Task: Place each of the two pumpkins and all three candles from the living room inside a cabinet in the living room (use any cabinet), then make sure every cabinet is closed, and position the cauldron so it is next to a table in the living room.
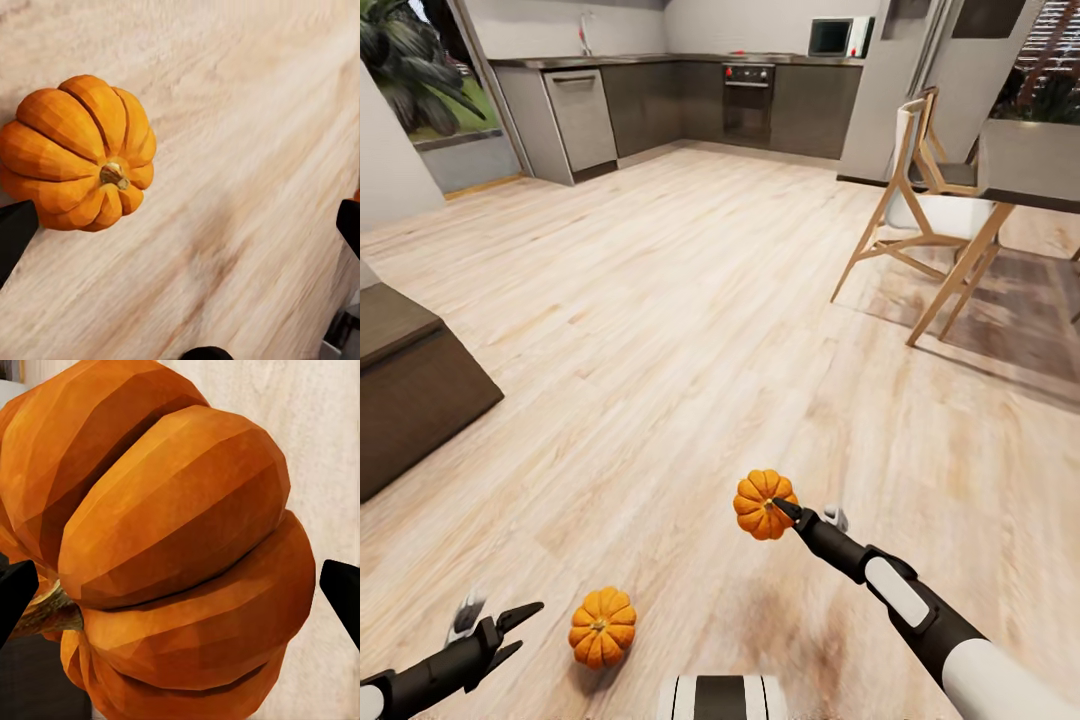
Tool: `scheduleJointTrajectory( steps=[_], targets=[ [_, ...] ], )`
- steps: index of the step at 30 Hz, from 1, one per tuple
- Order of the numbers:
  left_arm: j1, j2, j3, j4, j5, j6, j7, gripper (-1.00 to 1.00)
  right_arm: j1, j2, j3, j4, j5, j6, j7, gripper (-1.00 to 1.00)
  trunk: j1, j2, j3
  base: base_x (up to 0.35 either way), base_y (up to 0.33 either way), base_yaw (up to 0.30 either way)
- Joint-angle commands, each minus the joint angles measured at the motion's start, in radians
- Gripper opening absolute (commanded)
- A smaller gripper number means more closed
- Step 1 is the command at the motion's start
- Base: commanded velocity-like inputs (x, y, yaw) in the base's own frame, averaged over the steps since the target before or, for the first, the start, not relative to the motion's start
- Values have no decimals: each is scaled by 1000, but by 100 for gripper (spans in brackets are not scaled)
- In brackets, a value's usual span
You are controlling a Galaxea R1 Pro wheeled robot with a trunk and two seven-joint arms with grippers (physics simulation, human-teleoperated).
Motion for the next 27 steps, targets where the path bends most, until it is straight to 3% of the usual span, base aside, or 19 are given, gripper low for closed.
scheduleJointTrajectory(
  steps=[1,4,7,11,13,17,27],
  targets=[
    [-1,1,-5,1,10,-7,1,100,-1,-1,4,-2,-11,5,8,-100,0,-1,-4,0,0,152],
    [-1,0,-7,1,8,-27,1,100,-1,-3,5,-28,-11,27,50,-100,2,-1,-15,0,0,220],
    [-1,-4,-9,1,-1,-79,-2,100,-1,-5,6,-116,-11,124,59,-100,3,-2,-25,0,0,242],
    [-1,-10,-11,1,-31,-124,-25,100,-1,-5,9,-233,-11,214,35,-100,5,-3,-39,0,0,79],
    [-1,-23,-14,1,-50,-131,-37,100,-1,-6,14,-311,-12,244,-19,-100,6,-3,-47,0,0,15],
    [-1,-40,-17,1,-75,-140,-42,100,-1,-6,19,-424,-15,276,-114,-100,7,-4,-62,0,0,4],
    [-1,-52,-19,1,-97,-149,-45,100,-1,-4,22,-459,-15,281,-136,-100,12,-7,-101,0,0,0]
  ],
)
